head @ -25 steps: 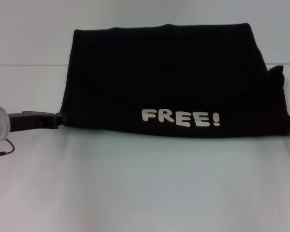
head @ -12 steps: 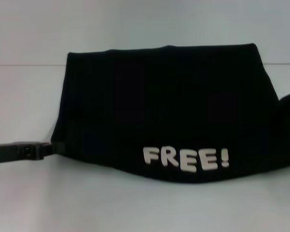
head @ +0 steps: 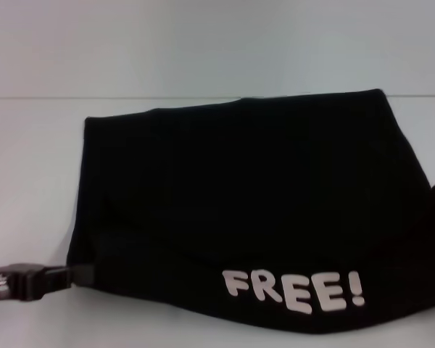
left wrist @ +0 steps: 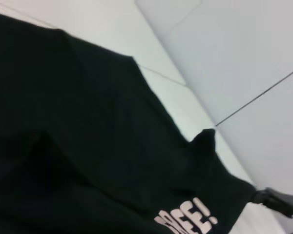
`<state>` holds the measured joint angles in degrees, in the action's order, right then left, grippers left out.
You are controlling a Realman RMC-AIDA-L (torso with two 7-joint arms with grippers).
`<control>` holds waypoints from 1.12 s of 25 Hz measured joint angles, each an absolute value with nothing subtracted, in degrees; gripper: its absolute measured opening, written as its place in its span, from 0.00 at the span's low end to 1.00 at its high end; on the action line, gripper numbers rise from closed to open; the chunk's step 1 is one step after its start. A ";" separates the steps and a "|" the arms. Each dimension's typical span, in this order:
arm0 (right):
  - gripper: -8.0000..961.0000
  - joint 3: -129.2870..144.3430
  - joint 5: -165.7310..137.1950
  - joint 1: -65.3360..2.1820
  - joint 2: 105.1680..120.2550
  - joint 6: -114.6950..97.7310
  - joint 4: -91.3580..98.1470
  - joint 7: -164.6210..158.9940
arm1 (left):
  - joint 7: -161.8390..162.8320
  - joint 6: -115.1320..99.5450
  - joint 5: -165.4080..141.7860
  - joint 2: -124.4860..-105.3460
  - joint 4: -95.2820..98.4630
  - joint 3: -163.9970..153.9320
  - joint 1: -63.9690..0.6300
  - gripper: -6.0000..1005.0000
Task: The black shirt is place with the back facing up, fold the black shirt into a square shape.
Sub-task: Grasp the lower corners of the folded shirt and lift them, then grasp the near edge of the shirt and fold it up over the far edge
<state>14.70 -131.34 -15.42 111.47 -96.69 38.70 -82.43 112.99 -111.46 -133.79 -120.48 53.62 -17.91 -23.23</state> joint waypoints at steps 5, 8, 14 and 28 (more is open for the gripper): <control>0.03 13.52 -131.34 -13.18 112.04 -97.81 38.30 -79.07 | 111.36 -115.72 -134.59 -120.35 53.73 -15.45 -22.06 0.01; 0.03 13.33 -131.34 -12.06 112.12 -99.29 38.19 -78.60 | 110.63 -116.50 -136.46 -120.33 53.55 -15.37 -21.91 0.01; 0.03 10.21 -131.40 -9.19 113.37 -102.39 38.47 -75.69 | 109.53 -116.12 -138.01 -120.24 53.33 -15.31 -22.08 0.01; 0.03 5.84 -131.57 -5.92 114.75 -106.10 38.68 -74.66 | 110.16 -115.85 -139.09 -118.89 53.38 -15.22 -24.93 0.01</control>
<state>5.84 -131.57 -5.92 114.75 -106.10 38.68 -74.66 110.16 -115.85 -139.09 -118.89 53.39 -15.22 -24.93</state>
